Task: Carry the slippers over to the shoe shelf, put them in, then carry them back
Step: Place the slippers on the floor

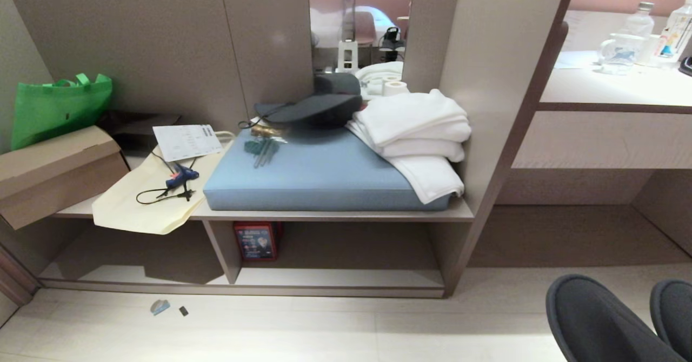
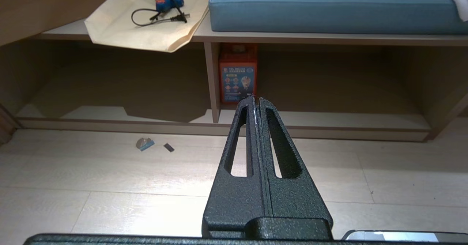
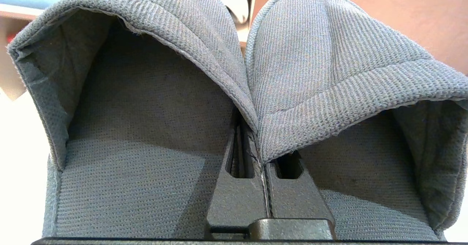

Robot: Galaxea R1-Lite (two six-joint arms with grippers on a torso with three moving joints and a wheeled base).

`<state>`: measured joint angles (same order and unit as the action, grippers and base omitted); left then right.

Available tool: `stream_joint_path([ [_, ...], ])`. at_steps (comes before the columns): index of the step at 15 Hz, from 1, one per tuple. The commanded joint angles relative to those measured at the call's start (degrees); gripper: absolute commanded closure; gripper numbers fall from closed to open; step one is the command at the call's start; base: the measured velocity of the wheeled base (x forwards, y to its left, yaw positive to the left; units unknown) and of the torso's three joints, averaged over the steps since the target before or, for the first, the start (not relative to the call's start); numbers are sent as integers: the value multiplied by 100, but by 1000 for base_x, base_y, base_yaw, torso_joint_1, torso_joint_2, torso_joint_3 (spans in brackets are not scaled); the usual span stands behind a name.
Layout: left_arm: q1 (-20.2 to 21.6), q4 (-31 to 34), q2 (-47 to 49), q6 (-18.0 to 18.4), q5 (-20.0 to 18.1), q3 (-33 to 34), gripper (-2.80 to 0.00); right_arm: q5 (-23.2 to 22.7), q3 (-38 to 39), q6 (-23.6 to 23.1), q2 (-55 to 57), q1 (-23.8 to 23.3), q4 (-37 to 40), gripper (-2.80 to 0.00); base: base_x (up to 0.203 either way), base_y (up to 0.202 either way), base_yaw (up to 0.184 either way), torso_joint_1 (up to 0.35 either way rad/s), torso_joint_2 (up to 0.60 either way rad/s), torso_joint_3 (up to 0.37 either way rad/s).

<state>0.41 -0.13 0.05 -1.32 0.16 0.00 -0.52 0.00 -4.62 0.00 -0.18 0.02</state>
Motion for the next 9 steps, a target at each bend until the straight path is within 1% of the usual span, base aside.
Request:
stream_joint_path([
  [1, 2, -4, 4, 0, 2, 0, 0, -1, 0, -4, 9, 2, 6, 0, 0, 0, 0, -1, 4, 194],
  [5, 2, -4, 4, 9, 2, 0, 0, -1, 0, 14, 9, 1, -2, 0, 0, 0, 0, 2, 4, 198],
  [9, 2, -4, 4, 17, -7, 0, 0, -1, 0, 14, 9, 9, -2, 0, 0, 0, 0, 3, 5, 68],
])
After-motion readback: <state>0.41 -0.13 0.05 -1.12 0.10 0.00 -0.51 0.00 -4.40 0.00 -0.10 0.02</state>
